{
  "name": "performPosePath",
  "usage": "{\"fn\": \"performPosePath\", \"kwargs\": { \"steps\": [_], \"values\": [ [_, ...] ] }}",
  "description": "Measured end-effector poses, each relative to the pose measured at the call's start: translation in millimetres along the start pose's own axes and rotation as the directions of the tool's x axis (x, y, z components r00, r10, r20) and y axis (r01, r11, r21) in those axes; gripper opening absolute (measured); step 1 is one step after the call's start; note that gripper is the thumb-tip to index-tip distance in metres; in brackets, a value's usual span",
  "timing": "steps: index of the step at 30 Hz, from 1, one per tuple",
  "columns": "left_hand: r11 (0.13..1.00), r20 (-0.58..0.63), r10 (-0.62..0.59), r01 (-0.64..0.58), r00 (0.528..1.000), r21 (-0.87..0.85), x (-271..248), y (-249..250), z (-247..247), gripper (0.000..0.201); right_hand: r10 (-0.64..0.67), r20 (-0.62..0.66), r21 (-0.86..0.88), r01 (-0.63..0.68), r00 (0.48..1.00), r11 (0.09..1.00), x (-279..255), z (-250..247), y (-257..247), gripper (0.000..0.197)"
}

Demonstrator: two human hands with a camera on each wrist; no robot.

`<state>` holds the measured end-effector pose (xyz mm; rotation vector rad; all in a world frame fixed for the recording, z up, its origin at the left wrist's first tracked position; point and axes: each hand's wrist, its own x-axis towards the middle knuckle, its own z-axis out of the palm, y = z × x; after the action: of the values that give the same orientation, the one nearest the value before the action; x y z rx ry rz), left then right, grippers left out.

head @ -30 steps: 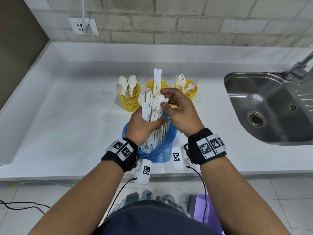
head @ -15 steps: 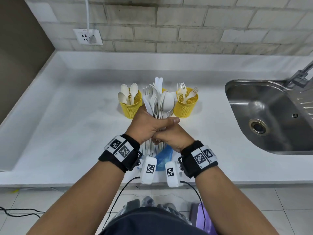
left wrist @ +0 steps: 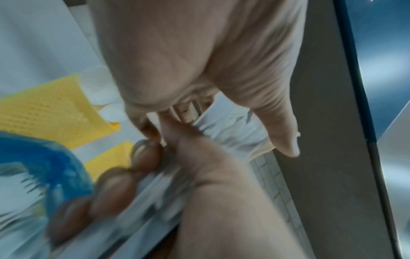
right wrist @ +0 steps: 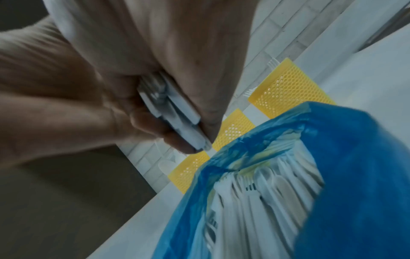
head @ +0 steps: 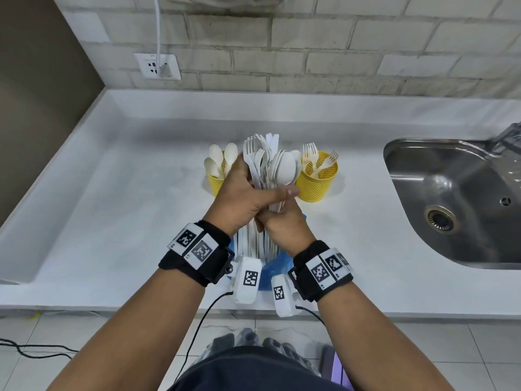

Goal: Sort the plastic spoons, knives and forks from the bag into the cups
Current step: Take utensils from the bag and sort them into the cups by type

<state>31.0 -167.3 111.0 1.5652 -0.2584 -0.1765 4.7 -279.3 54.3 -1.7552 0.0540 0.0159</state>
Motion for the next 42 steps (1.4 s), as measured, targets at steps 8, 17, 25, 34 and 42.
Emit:
{"fn": "performPosePath", "kwargs": {
  "steps": [8, 17, 25, 34, 42],
  "values": [
    [0.656, 0.084, 0.550, -0.492, 0.831, 0.572, 9.6, 20.9, -13.0, 0.028, -0.091, -0.040, -0.062, 0.089, 0.995, 0.994, 7.4, 4.2, 8.8, 0.027],
    [0.650, 0.168, 0.484, -0.481, 0.859, 0.589, 12.5, 22.7, -12.5, 0.019, -0.049, -0.078, 0.035, 0.052, 0.996, 0.998, 8.8, 2.1, -1.0, 0.015],
    [0.942, 0.050, 0.269, -0.273, 0.962, 0.194, 6.5, 17.4, -17.2, 0.103, -0.012, -0.032, 0.141, 0.017, 0.999, 0.990, 2.0, -5.7, -8.2, 0.017],
    [0.950, -0.007, 0.224, -0.217, 0.975, 0.224, -4.1, 6.7, -3.6, 0.064, -0.044, -0.031, 0.103, 0.047, 0.999, 0.994, 4.8, 6.2, -10.7, 0.039],
    [0.981, 0.140, 0.107, -0.128, 0.984, 0.146, -3.3, 2.5, -11.4, 0.075, -0.060, -0.082, 0.183, 0.074, 0.995, 0.980, 3.7, 1.6, -8.9, 0.008]
  ]
}}
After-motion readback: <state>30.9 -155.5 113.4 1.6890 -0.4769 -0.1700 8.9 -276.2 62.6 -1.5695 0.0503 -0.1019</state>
